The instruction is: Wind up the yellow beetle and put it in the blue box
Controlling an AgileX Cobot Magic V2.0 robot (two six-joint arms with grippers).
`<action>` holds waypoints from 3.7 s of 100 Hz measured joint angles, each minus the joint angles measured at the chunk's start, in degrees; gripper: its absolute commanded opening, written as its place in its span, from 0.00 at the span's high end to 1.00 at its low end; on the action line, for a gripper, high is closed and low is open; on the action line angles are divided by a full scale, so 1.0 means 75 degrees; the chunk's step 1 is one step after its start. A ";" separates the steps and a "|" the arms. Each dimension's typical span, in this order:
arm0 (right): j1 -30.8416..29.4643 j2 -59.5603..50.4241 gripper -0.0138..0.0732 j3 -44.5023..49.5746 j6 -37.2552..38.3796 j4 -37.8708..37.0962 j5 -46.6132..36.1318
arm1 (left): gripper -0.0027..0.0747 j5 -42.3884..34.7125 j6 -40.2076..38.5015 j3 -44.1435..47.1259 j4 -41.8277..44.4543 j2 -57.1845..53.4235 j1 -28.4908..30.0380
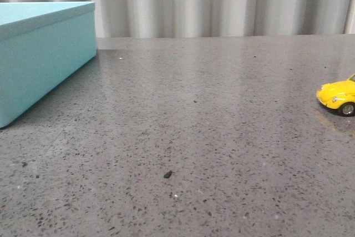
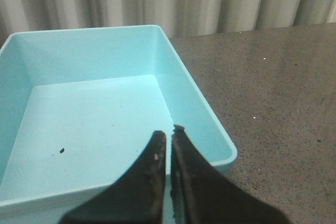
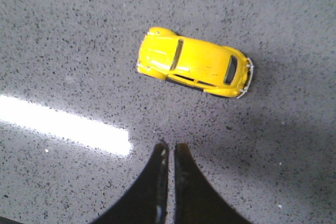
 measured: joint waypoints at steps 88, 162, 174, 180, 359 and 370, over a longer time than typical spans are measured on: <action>-0.0032 0.1878 0.90 -0.0007 0.0004 0.0075 -0.0957 | 0.99 0.0063 0.0009 0.0000 -0.0076 0.0000 0.0000; -0.0032 0.2472 0.90 -0.0007 0.0020 0.0011 -0.1288 | 0.99 0.0066 0.0018 0.0000 -0.0076 0.0000 0.0000; -0.0032 0.2472 0.90 -0.0007 0.0020 -0.0007 -0.1298 | 0.99 0.0066 0.0018 0.0000 -0.0076 0.0000 0.0000; -0.0032 0.2472 0.90 -0.0007 0.0020 -0.0086 -0.1298 | 0.99 0.0066 0.0018 0.0000 -0.0076 0.0000 0.0000; -0.0032 0.2532 0.90 0.0532 0.0162 -0.0280 -0.2063 | 0.99 0.0066 0.0027 0.0000 -0.0092 0.0000 0.0000; -0.0032 0.2535 0.90 0.0532 0.0162 -0.0280 -0.2063 | 0.99 0.0066 0.0027 0.0000 -0.0103 0.0000 0.0000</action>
